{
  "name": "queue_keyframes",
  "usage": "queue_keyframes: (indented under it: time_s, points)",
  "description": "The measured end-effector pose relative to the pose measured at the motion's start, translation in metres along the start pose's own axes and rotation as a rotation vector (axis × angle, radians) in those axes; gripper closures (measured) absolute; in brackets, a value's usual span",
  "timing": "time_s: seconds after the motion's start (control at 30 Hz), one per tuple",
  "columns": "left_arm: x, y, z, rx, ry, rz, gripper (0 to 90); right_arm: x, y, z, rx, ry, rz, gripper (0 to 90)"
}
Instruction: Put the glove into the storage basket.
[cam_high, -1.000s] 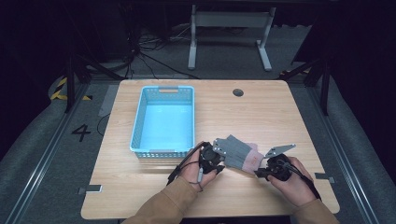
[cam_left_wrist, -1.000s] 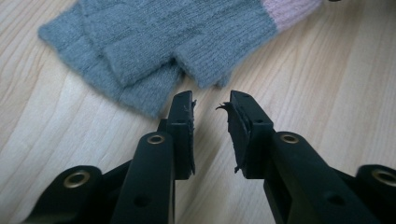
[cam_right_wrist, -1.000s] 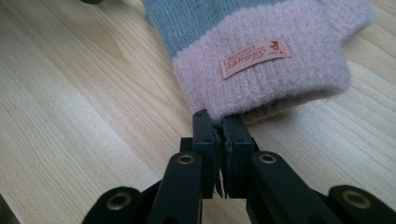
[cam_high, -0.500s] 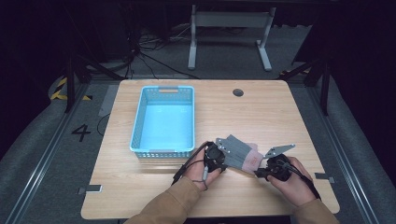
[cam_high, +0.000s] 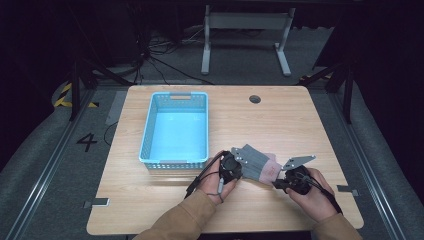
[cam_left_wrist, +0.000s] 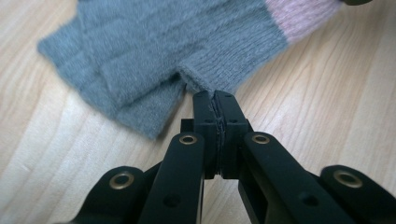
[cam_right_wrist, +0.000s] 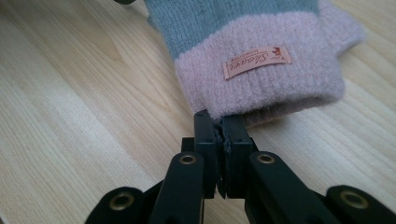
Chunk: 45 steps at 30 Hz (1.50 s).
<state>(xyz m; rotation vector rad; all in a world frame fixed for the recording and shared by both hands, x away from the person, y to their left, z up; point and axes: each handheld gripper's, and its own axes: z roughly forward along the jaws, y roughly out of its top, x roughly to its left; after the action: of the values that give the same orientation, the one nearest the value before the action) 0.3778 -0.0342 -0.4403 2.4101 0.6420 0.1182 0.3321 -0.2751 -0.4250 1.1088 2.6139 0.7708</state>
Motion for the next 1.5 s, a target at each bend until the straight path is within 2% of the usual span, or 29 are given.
queue_keyframes:
  time_s: [0.1, 0.13, 0.23, 0.53, 0.7, 0.9, 1.07, 1.17, 1.37, 1.5]
  points:
    - [-0.003, 0.002, -0.006, -0.026, 0.006, 0.009, 88.9, 0.001, 0.001, -0.003, -0.024, -0.041, -0.033, 88.4]
    - [-0.004, 0.002, -0.009, -0.034, 0.012, 0.013, 88.9, 0.003, 0.002, -0.006, -0.037, -0.072, -0.049, 88.6]
    - [-0.007, 0.004, -0.014, -0.054, 0.022, 0.026, 88.9, 0.004, 0.003, -0.009, -0.061, -0.099, -0.067, 88.9]
    - [-0.011, 0.005, -0.028, -0.092, 0.035, 0.039, 88.9, 0.007, 0.008, -0.015, -0.120, -0.150, -0.112, 89.3]
    - [-0.013, 0.004, -0.034, -0.118, 0.042, 0.033, 88.9, 0.007, 0.012, -0.017, -0.159, -0.181, -0.135, 89.4]
    - [-0.015, 0.002, -0.038, -0.126, 0.059, 0.044, 88.9, 0.004, 0.017, -0.016, -0.192, -0.199, -0.154, 89.4]
    - [-0.015, 0.000, -0.035, -0.131, 0.064, 0.026, 88.9, 0.000, 0.019, -0.011, -0.201, -0.204, -0.157, 89.4]
    - [-0.014, 0.000, -0.033, -0.128, 0.077, 0.045, 88.9, -0.003, 0.020, -0.010, -0.203, -0.208, -0.158, 89.4]
    - [-0.014, 0.001, -0.029, -0.120, 0.072, 0.040, 88.9, -0.008, 0.018, -0.008, -0.207, -0.222, -0.163, 89.4]
    - [-0.012, 0.002, -0.026, -0.122, 0.070, 0.051, 88.9, -0.011, 0.017, -0.006, -0.205, -0.224, -0.161, 89.4]
